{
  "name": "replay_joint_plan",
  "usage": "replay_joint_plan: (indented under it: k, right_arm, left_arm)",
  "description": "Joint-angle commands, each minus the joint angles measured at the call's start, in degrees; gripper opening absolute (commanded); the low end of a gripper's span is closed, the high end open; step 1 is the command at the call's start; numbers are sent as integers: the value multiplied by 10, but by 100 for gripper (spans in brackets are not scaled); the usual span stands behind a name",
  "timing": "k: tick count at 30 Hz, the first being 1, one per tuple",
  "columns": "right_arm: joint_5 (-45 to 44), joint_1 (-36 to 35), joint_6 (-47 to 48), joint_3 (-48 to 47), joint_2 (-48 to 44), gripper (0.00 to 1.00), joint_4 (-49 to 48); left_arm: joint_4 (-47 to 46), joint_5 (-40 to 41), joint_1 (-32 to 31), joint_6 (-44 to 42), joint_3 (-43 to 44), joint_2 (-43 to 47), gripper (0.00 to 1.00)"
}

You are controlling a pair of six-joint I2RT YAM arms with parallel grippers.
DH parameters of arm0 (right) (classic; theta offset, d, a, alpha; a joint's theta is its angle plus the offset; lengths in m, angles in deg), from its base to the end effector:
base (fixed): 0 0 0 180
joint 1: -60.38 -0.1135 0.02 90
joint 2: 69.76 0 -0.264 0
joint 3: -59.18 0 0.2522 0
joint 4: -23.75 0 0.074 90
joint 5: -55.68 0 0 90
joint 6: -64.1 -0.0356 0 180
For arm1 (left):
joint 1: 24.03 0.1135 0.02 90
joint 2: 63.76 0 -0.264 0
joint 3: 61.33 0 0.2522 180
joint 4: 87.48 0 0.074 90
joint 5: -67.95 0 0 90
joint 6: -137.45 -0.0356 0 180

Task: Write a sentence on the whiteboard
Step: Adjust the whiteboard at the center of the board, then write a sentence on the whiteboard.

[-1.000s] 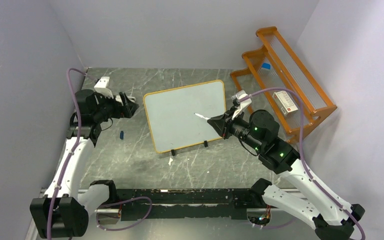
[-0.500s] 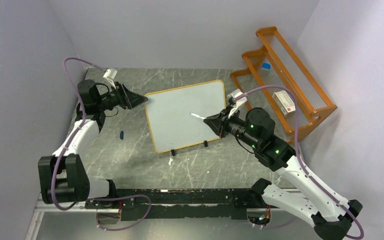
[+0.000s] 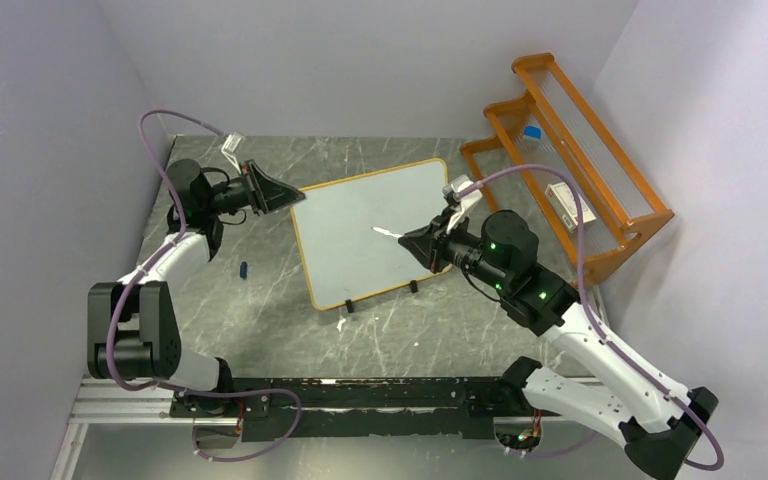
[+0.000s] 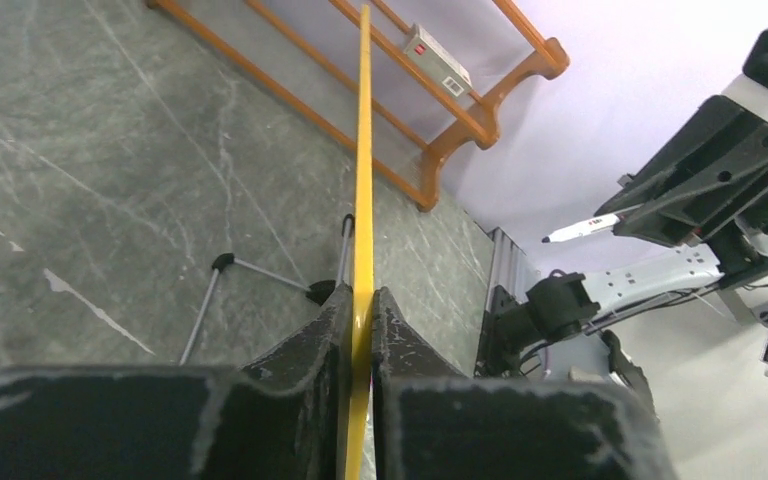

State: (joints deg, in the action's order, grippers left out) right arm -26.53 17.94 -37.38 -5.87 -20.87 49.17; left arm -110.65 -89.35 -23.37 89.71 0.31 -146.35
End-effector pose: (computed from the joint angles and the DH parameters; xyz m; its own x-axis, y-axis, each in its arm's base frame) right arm 0.1418 0.1362 0.3650 -0.2691 0.0211 -0.9629 -0.7283 0.6497 0.2178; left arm 0.3095 -0.0293 0.2885 -0.5882 -0.2663 -0.7636 0.7050 0.2937 -0.6455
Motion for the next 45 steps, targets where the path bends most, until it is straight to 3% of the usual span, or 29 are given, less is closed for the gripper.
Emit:
replay_joint_plan:
  k: [1,3,12,16,18,24,34,45]
  right_arm:
    - [6,-4,4,4,3,0,-32]
    - [7,-6,2,9,5,0,-38]
    - [-15,-34,3,28,7,0,-58]
    - [-42,-52,7,37,9,0,-64]
    - [-71,-73,14,40,10,0,-71]
    - [-211,-173,43,38,28,0,-106]
    - [-432,-312,110,-38,166,0,-142]
    - [-495,-340,126,-149,288,0,-120]
  left_arm:
    - [-99,-27,-3,44,-25,5,9]
    - [-96,-27,-3,33,-39,13,5]
    - [-63,-48,-3,-25,-106,61,5]
    - [60,-33,-2,-122,-105,95,5]
    - [121,-22,-2,-168,-101,108,5]
    - [141,-4,-2,-182,-114,125,5]
    - [198,30,-2,-218,-97,130,5]
    - [211,61,-2,-219,-98,154,5]
